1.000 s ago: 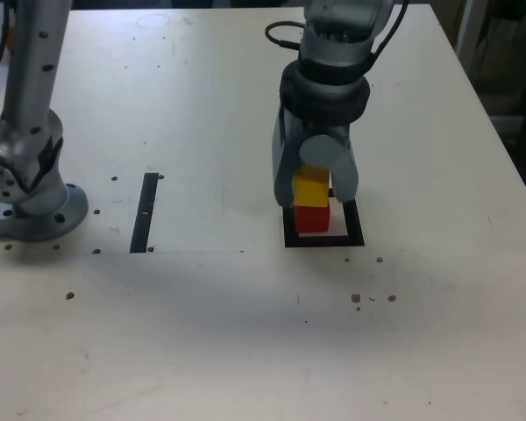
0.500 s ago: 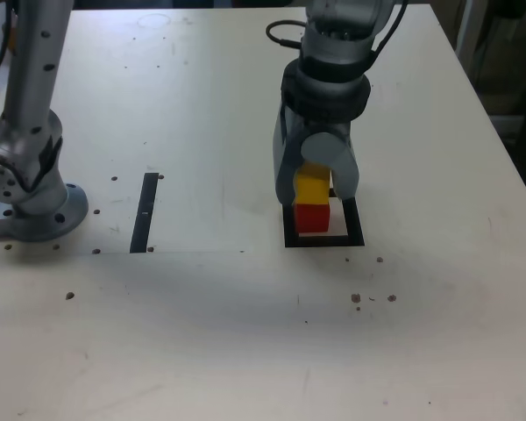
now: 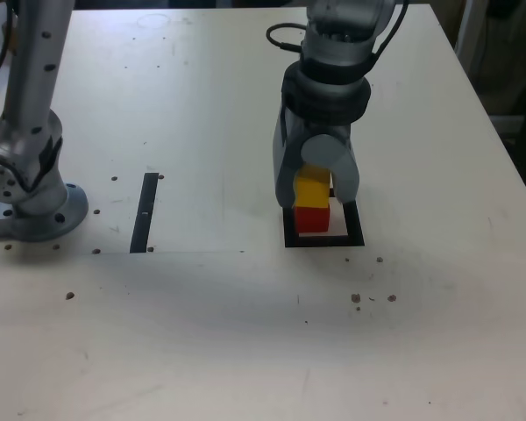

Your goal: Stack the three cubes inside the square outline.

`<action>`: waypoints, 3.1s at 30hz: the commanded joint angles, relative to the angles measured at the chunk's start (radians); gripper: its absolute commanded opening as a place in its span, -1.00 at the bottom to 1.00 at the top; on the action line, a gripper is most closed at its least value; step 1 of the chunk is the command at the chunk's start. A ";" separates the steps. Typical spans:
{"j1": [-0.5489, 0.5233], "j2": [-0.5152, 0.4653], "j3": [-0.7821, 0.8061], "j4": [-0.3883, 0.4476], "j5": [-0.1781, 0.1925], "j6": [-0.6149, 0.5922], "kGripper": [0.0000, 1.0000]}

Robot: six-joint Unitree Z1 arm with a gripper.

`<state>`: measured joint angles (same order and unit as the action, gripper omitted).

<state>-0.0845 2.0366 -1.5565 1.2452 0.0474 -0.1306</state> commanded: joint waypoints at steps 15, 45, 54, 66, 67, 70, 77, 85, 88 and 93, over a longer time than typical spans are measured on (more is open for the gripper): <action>0.002 0.003 -0.029 0.050 0.007 0.011 0.95; 0.348 -0.095 -0.182 0.205 0.123 0.392 0.99; 0.551 -0.033 -0.288 0.198 0.167 0.584 0.99; 0.658 0.128 -0.431 0.188 0.189 0.729 0.98; 0.662 0.140 -0.442 0.188 0.192 0.737 0.98; 0.676 0.179 -0.470 0.185 0.198 0.761 0.98; 0.691 0.258 -0.513 0.166 0.197 0.796 0.95; 0.695 0.306 -0.505 0.149 0.171 0.799 0.84; 0.695 0.315 -0.501 0.145 0.166 0.799 0.79; 0.698 0.330 -0.494 0.141 0.165 0.799 0.68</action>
<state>0.6101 2.3564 -2.0532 1.3903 0.2130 0.6676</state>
